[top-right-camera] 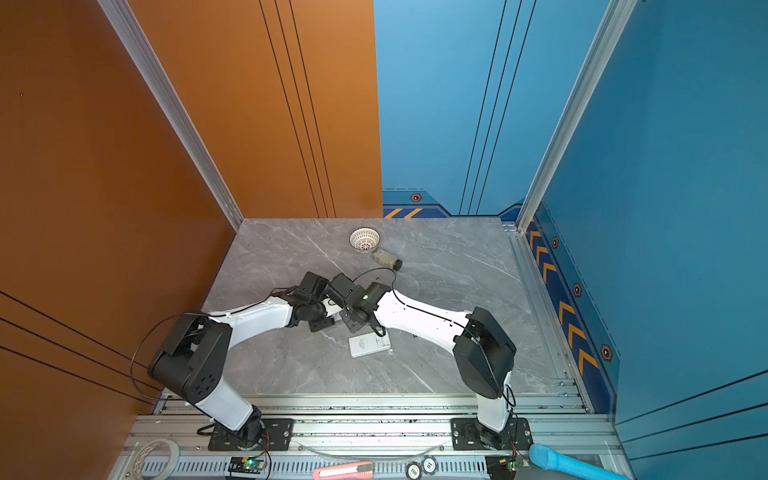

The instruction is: Unload the batteries from the remote control

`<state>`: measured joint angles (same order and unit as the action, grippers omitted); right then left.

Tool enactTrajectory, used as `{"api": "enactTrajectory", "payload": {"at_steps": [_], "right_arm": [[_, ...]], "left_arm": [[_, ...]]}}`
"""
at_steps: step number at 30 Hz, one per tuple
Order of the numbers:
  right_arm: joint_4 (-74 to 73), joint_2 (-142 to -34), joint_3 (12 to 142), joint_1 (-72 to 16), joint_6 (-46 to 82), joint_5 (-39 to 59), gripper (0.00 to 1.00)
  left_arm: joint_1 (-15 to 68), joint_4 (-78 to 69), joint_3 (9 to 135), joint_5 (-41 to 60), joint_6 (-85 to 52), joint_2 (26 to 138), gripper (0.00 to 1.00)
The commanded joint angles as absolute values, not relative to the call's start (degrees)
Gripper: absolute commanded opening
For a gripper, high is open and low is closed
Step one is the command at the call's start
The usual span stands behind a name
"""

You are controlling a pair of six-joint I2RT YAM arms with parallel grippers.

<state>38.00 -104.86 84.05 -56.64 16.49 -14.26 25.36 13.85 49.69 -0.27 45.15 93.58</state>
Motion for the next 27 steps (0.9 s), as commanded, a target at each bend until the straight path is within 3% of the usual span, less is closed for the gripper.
{"api": "enactTrajectory", "payload": {"at_steps": [1, 11, 27], "right_arm": [[25.19, -106.65, 77.04, -56.57, 20.63, -15.26, 0.0], [8.08, -101.02, 64.65, -56.28, 25.63, -19.75, 0.0], [-1.42, -100.98, 62.01, -56.22, 26.65, -20.83, 0.0]], "left_arm": [[26.67, 22.32, 49.66, 11.96, 48.2, 93.31, 0.0], [26.28, 23.61, 50.84, 17.27, 47.69, 94.33, 0.0], [24.85, 25.05, 51.87, 24.91, 45.71, 95.75, 0.0]]}}
